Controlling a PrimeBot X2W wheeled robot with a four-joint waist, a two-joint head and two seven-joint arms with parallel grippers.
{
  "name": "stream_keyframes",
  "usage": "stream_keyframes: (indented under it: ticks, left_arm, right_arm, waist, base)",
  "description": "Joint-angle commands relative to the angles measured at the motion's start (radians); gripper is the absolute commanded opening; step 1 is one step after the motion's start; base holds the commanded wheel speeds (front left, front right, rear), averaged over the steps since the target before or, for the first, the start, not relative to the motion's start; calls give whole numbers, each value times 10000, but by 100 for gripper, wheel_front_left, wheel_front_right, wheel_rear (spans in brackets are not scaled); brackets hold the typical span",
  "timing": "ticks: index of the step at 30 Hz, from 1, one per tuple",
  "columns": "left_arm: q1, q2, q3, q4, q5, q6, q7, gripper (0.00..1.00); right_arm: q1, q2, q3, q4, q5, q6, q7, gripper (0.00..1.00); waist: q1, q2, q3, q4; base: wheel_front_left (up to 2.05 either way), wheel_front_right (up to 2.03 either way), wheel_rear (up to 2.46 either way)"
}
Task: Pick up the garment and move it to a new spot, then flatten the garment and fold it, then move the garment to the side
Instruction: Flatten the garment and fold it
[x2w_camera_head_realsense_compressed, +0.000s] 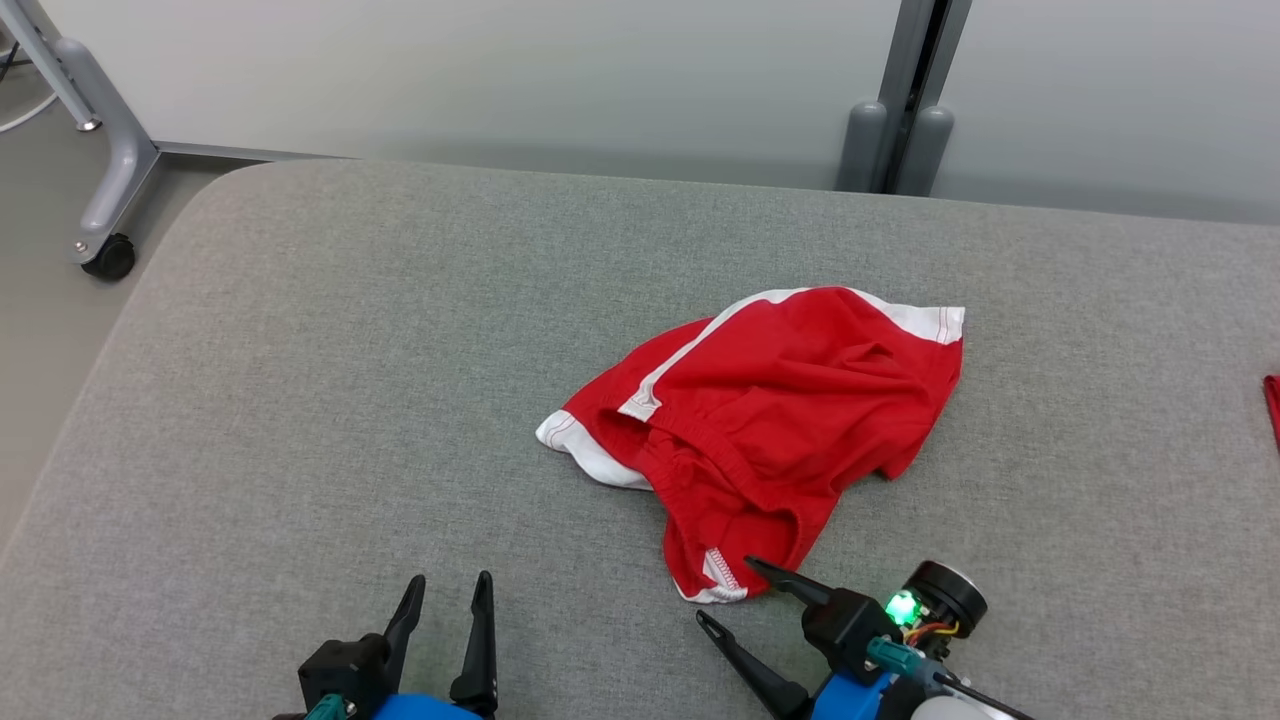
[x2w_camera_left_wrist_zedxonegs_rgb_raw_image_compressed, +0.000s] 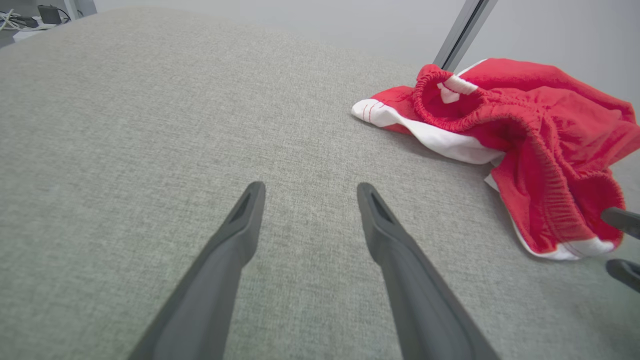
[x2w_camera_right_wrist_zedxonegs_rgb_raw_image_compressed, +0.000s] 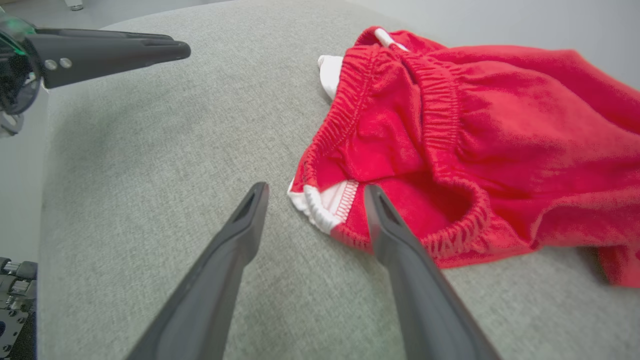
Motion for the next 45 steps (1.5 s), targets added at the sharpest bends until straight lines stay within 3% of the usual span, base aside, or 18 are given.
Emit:
stream_keyframes:
  ticks: [1, 5, 6, 8, 9, 11, 18, 27, 31, 38, 45]
  left_arm:
    - [56, -4, 10, 20, 1, 24, -24, 100]
    - [33, -4, -38, 52, -39, 6, -24, 100]
    - [20, -4, -57, 58, -52, 1, -24, 100]
    - [0, -4, -88, 60, -79, 2, -24, 100]
    - [-11, -3, -104, 59, -81, 7, -24, 100]
    - [-13, -4, -107, 39, -102, 33, -24, 100]
    - [85, -4, -68, 51, -142, 24, -24, 100]
    - [-38, -4, -232, 147, -198, 12, -24, 100]
    - [71, -4, -152, 159, -154, 50, -24, 100]
    - [370, -6, 190, 157, -96, 61, -24, 100]
    - [137, -1, 463, 55, 21, 89, -24, 100]
  right_arm:
    - [-222, -16, 97, 12, -64, -1, -31, 100]
    - [-464, 82, 488, 414, -254, 0, -30, 98]
    - [-545, 111, 619, 640, -294, -1, -31, 87]
    - [-768, 238, 905, 1002, -344, 0, -30, 45]
    - [-871, 281, 1003, 1140, -343, -1, -31, 33]
    - [-1005, 340, 1175, 1341, -268, 0, -31, 0]
    - [-1614, 664, 1103, 1017, 494, -1, -33, 0]
    - [-4138, 1422, -416, -1637, 1949, 0, -36, 0]
    - [-4767, 1309, -1328, -2827, 2518, -1, -30, 0]
    - [-2973, 428, -2693, -3474, 3335, -1, -28, 0]
    - [211, -664, -3333, -2030, 3552, 0, -33, 0]
  waist:
    - [1, 0, -9, 6]
    - [1, 0, -16, 45]
    - [1, 0, -20, 65]
    - [1, 0, -26, 116]
    - [1, 0, -25, 144]
    - [1, 0, -22, 200]
    - [1, 0, 12, 317]
    - [1, 0, -159, 528]
    - [1, 0, -295, 569]
    - [1, 0, -355, 142]
    - [1, 0, -208, -532]
  base:
    - [0, 0, 0]
    - [0, 0, 0]
    - [0, 0, 0]
    - [0, 0, 0]
    - [0, 0, 0]
    - [0, 0, 0]
    - [0, 0, 0]
    - [0, 0, 0]
    - [0, 0, 0]
    - [0, 0, 0]
    - [0, 0, 0]
